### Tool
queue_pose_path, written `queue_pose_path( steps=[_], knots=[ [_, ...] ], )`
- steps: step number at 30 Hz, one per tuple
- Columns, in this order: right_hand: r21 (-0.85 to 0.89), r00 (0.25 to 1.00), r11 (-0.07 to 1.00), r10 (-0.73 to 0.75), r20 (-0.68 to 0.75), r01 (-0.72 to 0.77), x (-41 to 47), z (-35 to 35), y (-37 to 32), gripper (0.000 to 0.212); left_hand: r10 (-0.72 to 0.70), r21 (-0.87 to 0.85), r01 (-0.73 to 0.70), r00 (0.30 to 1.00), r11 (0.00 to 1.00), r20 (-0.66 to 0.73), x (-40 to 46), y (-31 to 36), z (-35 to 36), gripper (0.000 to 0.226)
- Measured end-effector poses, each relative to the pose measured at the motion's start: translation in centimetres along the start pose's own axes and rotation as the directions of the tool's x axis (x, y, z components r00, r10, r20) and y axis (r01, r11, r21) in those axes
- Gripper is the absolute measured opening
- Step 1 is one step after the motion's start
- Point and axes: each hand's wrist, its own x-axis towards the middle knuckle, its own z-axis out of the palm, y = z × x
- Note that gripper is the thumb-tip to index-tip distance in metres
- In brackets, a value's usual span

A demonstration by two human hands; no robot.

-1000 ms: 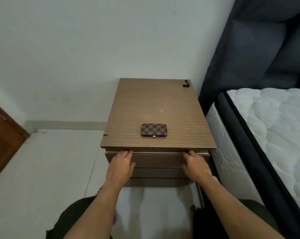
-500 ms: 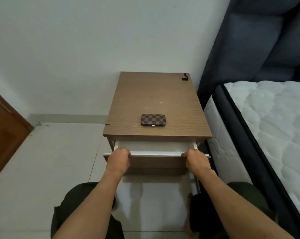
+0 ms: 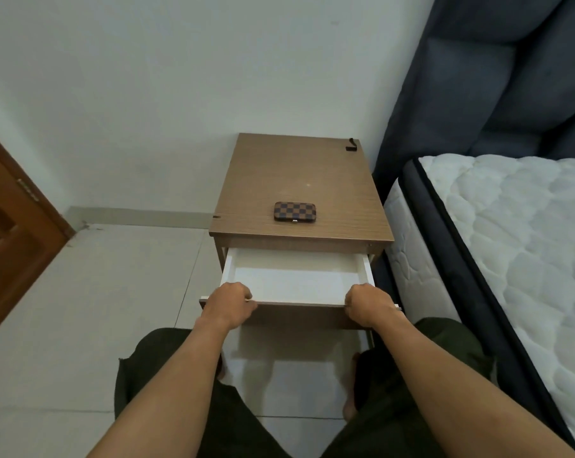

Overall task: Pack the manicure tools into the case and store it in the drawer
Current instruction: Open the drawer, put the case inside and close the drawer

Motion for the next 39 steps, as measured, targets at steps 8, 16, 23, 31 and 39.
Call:
queue_pose_path(
  steps=[8, 16, 23, 31, 39],
  knots=[
    [0.276, 0.980, 0.951, -0.092, -0.178, 0.140, 6.3, -8.2, -3.5, 0.030, 0.109, -0.027, -0.116, 0.978, 0.993, -0.177, 6.6, 1.9, -4.6, 0.054],
    [0.215, 0.958, 0.944, -0.211, -0.195, 0.251, 14.9, -10.9, -5.4, 0.059, 0.188, 0.156, -0.164, 0.970, 0.974, -0.152, 15.5, 1.9, -3.8, 0.054],
    [0.154, 0.932, 0.920, -0.352, -0.087, 0.361, 19.3, -10.2, -5.5, 0.066, 0.215, 0.271, -0.154, 0.953, 0.950, -0.215, 18.9, 0.3, -1.4, 0.058],
    [0.191, 0.895, 0.878, -0.408, -0.180, 0.438, 15.7, -10.2, -5.3, 0.064, 0.197, 0.280, -0.142, 0.964, 0.949, -0.179, 18.7, 0.4, -1.6, 0.056],
    [0.215, 0.876, 0.851, -0.477, -0.065, 0.479, 9.4, -6.3, -3.0, 0.066, 0.172, 0.222, -0.136, 0.973, 0.966, -0.152, 18.3, 0.9, -1.9, 0.056]
  ],
)
